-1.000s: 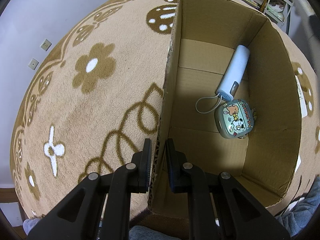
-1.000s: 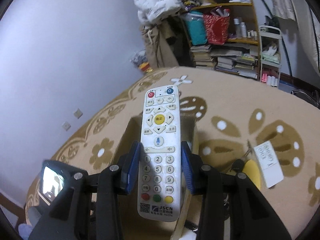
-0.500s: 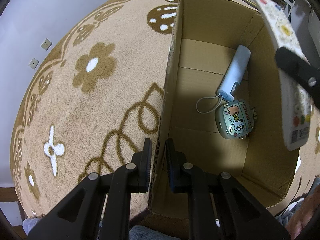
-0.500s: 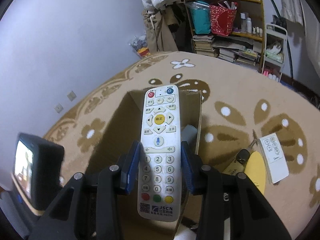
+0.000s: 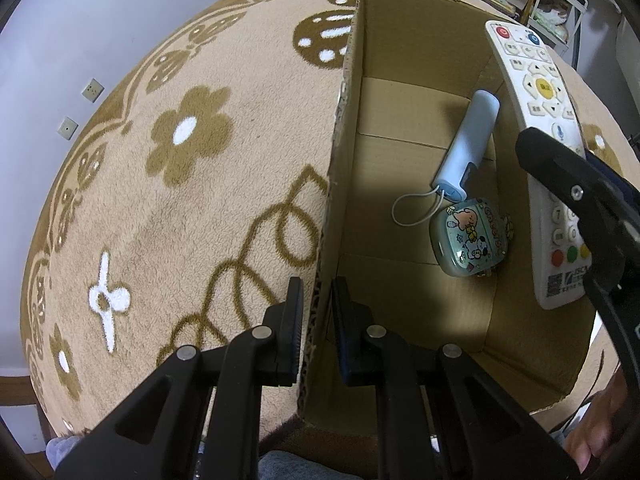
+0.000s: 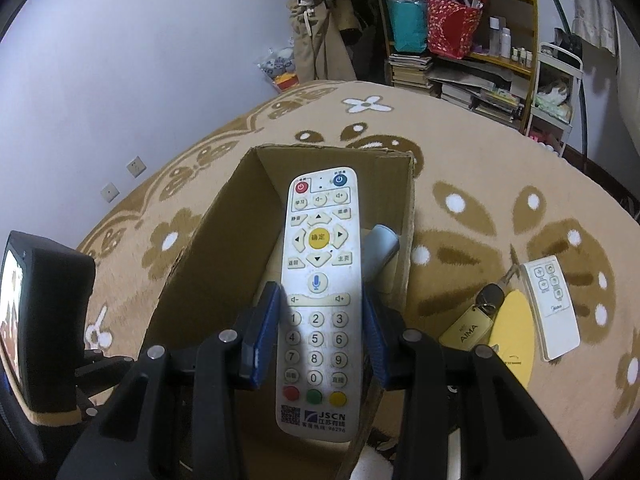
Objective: Organize rigid objects
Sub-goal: 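Carry the remote over the box and release it inside, then move the right gripper back to the white square charger, then grasp the white square charger with the right gripper and lift, then lower the charger into the box and open the right gripper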
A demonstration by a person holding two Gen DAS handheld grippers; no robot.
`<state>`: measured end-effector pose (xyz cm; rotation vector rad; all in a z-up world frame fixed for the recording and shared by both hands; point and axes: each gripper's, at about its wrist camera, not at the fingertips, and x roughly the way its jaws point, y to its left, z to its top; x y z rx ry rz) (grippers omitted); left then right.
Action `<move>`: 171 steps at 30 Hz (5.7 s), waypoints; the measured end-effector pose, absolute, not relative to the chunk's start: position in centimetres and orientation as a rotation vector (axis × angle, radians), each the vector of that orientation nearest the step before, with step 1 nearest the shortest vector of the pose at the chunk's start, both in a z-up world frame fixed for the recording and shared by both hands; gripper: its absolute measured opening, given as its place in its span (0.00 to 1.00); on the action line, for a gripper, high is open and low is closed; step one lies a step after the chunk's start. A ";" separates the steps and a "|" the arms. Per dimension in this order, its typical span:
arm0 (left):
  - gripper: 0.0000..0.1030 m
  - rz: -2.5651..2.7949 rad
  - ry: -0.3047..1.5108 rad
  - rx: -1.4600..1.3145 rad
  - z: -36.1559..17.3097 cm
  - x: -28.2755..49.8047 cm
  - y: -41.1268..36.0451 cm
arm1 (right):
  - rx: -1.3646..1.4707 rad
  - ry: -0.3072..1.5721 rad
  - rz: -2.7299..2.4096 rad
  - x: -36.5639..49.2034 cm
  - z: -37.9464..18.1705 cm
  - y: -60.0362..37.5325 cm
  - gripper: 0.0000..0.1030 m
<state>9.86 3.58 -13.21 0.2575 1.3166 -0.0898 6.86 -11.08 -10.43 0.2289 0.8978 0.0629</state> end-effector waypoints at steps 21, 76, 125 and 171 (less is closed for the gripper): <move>0.12 -0.079 1.302 0.230 -12.8 10.1 3.8 | 0.228 0.844 -0.018 4.0 -7.0 -13.6 0.85; 0.13 -0.075 1.289 0.250 -12.5 9.8 3.7 | 0.086 1.294 -0.095 0.2 -17.5 -17.2 0.63; 0.13 -0.061 1.268 0.253 -12.1 9.1 3.5 | 0.193 0.711 0.017 6.1 -3.4 -12.6 0.63; 0.14 -0.060 1.267 0.266 -12.2 9.0 3.5 | 0.153 0.841 -0.024 8.4 -9.1 -10.9 0.63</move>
